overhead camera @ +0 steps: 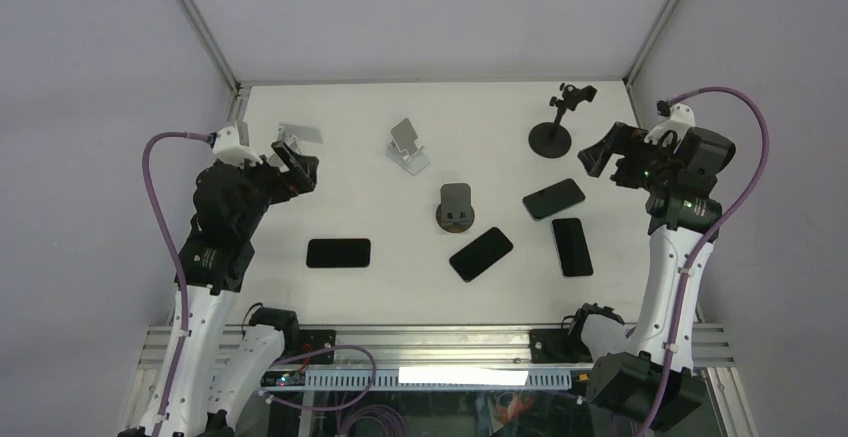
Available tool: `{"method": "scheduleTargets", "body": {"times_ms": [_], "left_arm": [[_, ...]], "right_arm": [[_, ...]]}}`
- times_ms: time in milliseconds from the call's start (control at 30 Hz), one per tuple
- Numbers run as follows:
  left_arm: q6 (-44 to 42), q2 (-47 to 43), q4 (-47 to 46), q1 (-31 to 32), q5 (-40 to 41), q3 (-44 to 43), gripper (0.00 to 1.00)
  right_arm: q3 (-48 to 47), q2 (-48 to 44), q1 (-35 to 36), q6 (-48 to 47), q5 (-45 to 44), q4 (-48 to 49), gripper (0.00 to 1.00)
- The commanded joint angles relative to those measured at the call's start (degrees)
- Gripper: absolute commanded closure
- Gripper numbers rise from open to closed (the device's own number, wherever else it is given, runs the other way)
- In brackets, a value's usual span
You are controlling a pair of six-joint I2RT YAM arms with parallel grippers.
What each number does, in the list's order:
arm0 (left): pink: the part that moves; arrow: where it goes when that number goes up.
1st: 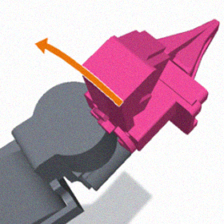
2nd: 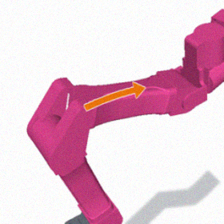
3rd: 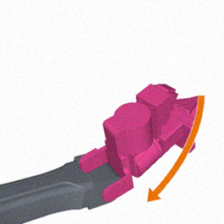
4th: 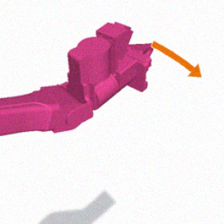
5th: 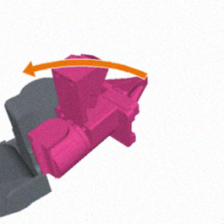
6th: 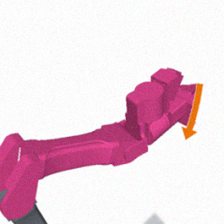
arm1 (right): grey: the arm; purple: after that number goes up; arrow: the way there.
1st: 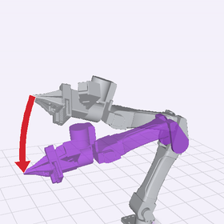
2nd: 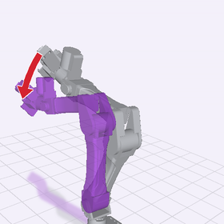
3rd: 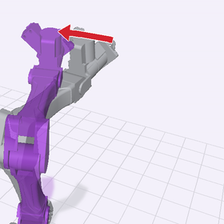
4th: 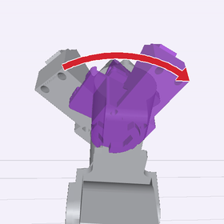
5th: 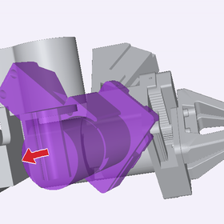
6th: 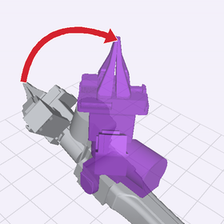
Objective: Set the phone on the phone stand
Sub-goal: Pick up the phone at the center of the board.
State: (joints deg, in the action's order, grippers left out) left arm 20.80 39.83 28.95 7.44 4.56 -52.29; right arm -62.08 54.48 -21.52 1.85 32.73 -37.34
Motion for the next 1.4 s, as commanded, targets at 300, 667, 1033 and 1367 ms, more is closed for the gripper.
{"method": "scheduleTargets", "body": {"times_ms": [300,667,1033,1367], "left_arm": [[16.29,-4.47,-2.85,-0.15,-28.96,10.31,0.01],[22.58,0.91,-17.38,15.79,-28.48,20.42,0.04],[5.35,25.71,-24.31,51.34,2.7,13.23,0.04],[-5.89,47.56,-21.59,61.16,9.17,-1.68,0.01]], "right_arm": [[2.87,-0.29,-0.63,-3.52,16.46,0.59,0.0],[8.38,0.91,4.33,-41.69,37.63,-15.8,0.0],[11.02,1.57,4.64,-52.63,33.45,-21.63,0.0],[9.79,3.93,4.64,-51.95,30.14,-22.16,0.0]]}}
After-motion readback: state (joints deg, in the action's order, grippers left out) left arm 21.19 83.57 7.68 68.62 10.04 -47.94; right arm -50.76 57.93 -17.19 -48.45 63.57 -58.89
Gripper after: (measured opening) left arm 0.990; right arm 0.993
